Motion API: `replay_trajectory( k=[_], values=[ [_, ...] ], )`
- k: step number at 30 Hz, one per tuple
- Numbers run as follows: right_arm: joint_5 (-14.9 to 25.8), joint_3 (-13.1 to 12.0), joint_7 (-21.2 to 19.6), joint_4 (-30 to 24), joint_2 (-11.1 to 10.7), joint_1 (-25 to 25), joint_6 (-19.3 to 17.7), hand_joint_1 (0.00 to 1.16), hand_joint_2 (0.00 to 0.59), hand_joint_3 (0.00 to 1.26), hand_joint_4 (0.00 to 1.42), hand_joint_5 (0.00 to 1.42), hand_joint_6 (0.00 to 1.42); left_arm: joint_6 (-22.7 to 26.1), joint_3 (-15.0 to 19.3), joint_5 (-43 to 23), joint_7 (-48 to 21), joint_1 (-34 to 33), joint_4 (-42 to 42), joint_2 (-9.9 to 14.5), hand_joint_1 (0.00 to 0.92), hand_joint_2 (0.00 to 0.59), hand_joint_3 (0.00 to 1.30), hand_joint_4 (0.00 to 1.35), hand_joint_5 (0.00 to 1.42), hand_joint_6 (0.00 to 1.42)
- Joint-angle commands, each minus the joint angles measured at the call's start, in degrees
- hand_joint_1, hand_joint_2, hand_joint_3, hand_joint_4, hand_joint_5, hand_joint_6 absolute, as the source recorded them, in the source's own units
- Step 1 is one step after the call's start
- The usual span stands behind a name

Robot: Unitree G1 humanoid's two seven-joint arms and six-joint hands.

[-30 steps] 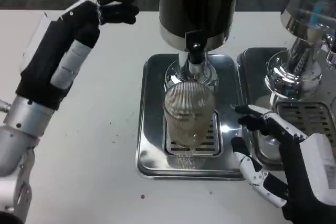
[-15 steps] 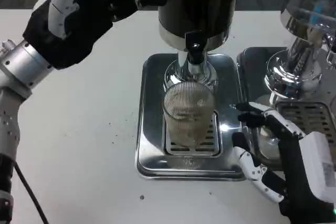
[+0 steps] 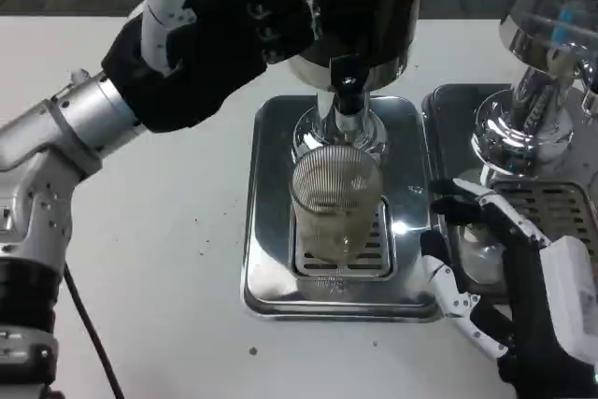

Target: Grasp the cup under the faucet to collect the drink, then remove the cup.

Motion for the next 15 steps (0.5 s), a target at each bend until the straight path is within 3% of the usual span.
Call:
replay_trajectory(
  k=[1, 15],
  values=[
    [0.49, -0.3, -1.19, 0.05, 0.35, 0.82, -0.47, 0.43, 0.405, 0.4, 0.47, 0.48, 0.37, -0.34, -0.9, 2.48, -0.51, -1.14, -0.54, -1.41, 0.0, 0.076, 0.12, 0.02, 0.11, 0.06],
    [0.5, -0.39, -2.16, -0.2, 0.8, 1.64, -0.32, 0.43, 0.405, 0.4, 0.47, 0.48, 0.38, -2.22, -3.95, 7.69, -1.65, 0.52, -0.59, -3.79, 0.0, 0.082, 0.08, 0.0, 0.06, 0.02]
  ],
)
